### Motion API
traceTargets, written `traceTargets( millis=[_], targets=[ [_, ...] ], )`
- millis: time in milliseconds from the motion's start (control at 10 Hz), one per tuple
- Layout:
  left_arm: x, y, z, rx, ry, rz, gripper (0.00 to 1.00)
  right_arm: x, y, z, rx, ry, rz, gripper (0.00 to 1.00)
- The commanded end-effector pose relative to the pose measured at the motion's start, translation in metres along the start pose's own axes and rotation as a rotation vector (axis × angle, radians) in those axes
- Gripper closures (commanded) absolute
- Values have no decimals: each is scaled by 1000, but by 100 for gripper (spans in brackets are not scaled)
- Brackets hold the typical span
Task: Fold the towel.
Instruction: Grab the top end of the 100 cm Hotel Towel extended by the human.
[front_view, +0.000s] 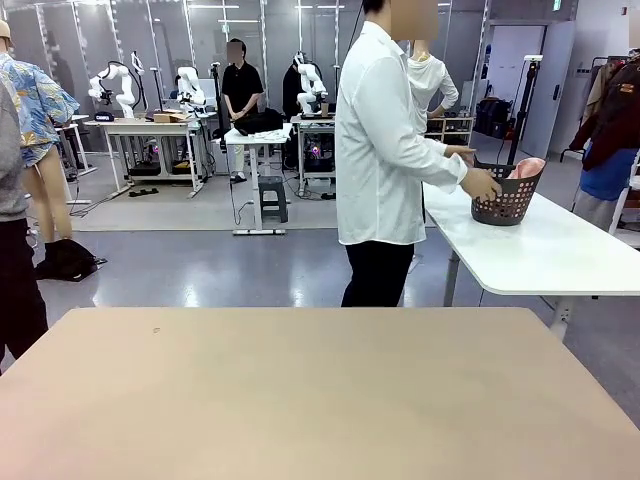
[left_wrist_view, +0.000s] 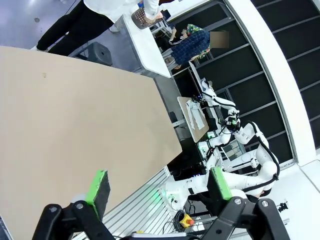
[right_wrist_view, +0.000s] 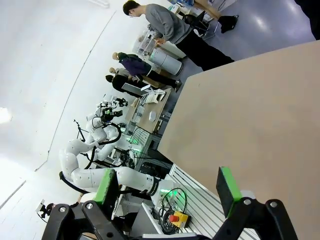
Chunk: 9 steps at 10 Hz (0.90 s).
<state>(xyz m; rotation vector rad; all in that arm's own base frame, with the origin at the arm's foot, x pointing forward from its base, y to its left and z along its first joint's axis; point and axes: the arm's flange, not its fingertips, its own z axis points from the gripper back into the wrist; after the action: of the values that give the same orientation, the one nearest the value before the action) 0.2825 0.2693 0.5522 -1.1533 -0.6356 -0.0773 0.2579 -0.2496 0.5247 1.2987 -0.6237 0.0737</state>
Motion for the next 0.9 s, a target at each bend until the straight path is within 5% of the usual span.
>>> traceTargets(
  millis=[0, 800],
  targets=[
    [-1, 1, -1, -24, -9, -21, 0, 2, 1, 2, 12, -3, 26, 0],
    [-1, 1, -1, -24, -9, -21, 0, 2, 1, 2, 12, -3, 26, 0]
  ],
)
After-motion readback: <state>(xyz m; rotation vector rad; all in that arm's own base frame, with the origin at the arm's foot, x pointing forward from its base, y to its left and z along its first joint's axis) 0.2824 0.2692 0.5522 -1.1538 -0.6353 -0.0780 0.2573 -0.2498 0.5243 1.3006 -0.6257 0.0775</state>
